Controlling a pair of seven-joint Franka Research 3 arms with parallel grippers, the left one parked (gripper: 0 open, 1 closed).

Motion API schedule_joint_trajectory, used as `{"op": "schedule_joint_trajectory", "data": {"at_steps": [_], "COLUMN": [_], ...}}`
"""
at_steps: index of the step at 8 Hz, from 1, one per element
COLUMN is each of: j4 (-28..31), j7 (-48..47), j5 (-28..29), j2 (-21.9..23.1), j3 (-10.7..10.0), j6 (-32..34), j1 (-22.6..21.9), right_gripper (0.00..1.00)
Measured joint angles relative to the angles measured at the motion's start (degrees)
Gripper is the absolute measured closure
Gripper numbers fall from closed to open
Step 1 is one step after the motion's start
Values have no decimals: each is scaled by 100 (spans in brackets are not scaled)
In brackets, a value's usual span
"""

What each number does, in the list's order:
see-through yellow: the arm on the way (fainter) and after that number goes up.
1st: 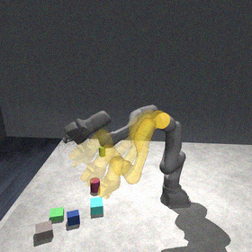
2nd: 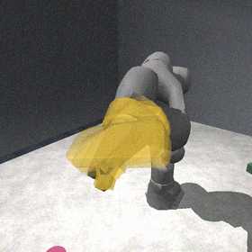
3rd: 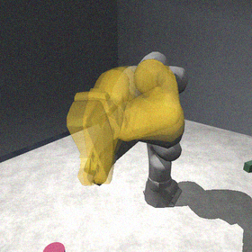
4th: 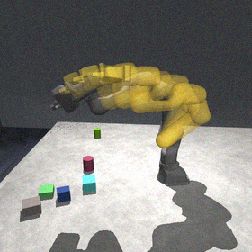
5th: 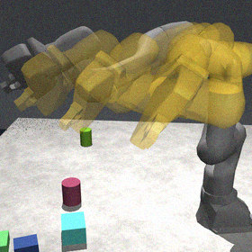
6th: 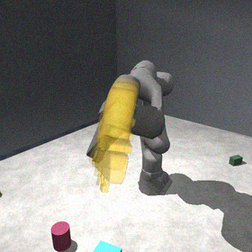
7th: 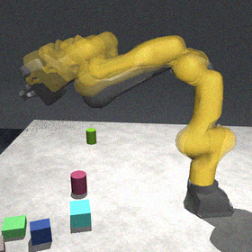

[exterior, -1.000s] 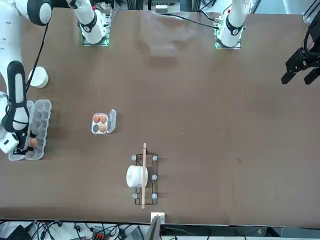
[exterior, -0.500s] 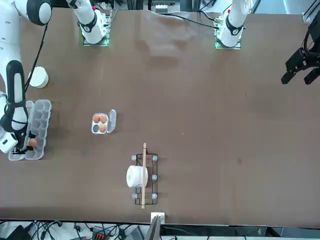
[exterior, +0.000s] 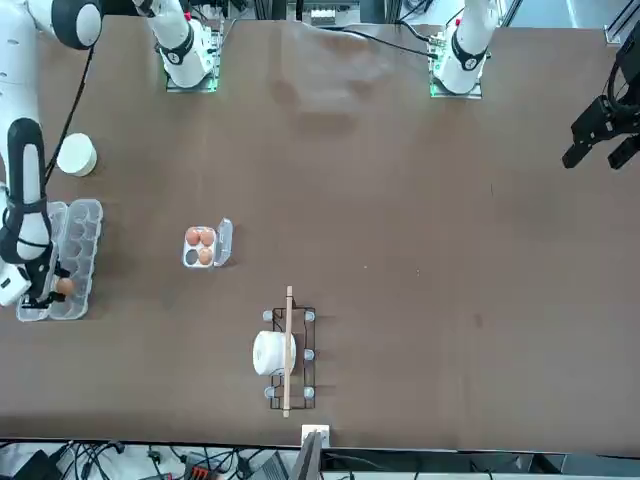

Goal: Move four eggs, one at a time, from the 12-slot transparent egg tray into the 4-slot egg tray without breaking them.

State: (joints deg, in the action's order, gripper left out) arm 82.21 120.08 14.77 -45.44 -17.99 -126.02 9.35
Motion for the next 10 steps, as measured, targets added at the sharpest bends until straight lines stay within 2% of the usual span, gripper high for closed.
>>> {"op": "schedule_joint_trajectory", "data": {"at_steps": [3,5,7,10], "j4": [-145,-149,20,921], "j7": [-199,-751,-1736,-3812], "j5": [61,63,20,-174], "j2": [392,617,954,1816], "j3": [7,17,29,50], "j6": [679,1288,1800,1903], "j1": [-23,-68,-319,-1091], "right_gripper": [42,44,44,44]}}
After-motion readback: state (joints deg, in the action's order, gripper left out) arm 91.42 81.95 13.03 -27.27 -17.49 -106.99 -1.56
